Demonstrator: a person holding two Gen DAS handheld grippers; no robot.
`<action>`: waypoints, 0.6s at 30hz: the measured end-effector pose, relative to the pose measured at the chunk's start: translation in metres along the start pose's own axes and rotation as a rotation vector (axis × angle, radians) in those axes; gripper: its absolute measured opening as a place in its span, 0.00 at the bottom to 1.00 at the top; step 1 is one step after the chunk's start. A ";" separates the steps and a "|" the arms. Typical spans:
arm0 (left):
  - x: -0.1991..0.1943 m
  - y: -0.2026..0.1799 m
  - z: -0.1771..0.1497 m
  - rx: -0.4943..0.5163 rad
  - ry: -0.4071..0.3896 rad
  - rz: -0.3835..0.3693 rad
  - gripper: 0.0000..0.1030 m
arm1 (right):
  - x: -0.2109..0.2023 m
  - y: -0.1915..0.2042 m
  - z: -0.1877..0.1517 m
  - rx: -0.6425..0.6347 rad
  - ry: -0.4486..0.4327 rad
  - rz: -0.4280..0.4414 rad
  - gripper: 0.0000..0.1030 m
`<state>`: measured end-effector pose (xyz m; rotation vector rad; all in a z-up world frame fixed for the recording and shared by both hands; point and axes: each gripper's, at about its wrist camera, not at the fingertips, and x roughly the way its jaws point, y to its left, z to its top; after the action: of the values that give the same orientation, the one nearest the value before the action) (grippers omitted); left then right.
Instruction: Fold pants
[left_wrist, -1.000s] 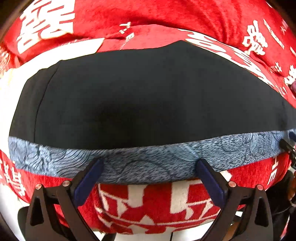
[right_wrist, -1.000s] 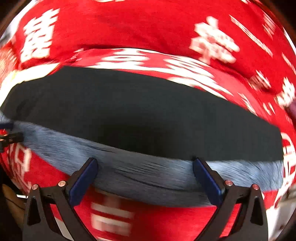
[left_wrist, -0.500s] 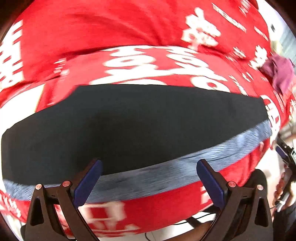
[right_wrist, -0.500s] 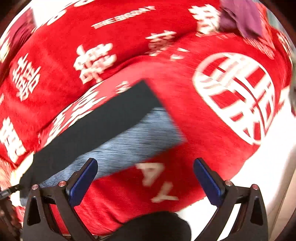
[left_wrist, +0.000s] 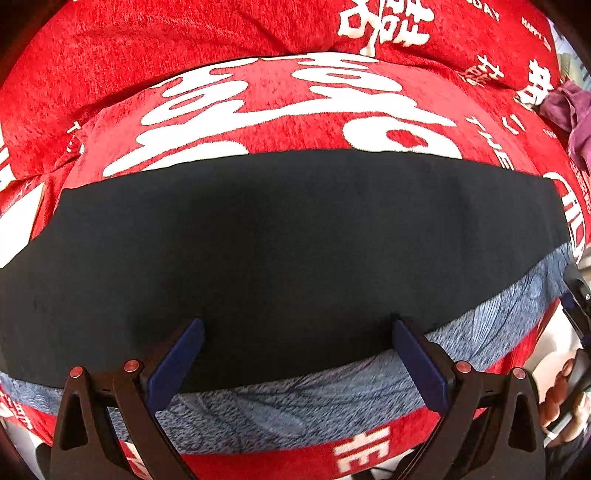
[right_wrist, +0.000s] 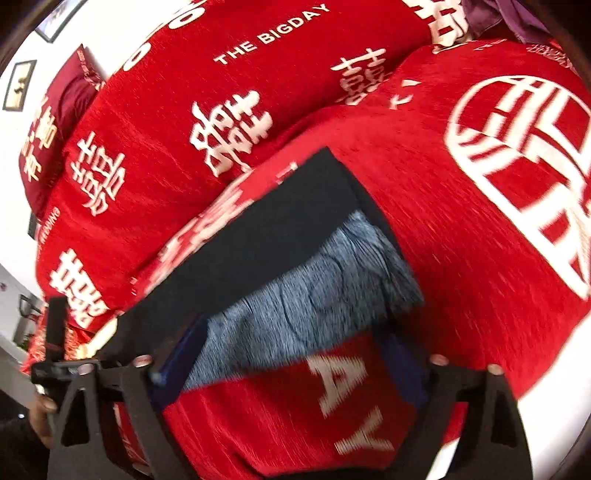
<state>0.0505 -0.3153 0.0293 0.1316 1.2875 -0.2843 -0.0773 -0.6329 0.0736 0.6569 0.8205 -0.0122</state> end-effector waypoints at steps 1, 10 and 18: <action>0.001 -0.004 0.002 -0.006 0.000 0.001 0.99 | 0.004 0.000 0.004 -0.006 0.002 0.003 0.83; 0.014 -0.031 0.025 -0.037 0.007 0.044 1.00 | 0.025 0.007 0.017 0.032 0.016 0.099 0.61; 0.017 -0.044 0.034 -0.037 -0.002 0.076 1.00 | 0.032 0.023 0.014 0.005 0.049 0.068 0.62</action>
<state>0.0739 -0.3684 0.0253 0.1481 1.2824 -0.1951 -0.0399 -0.6144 0.0714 0.6914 0.8449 0.0637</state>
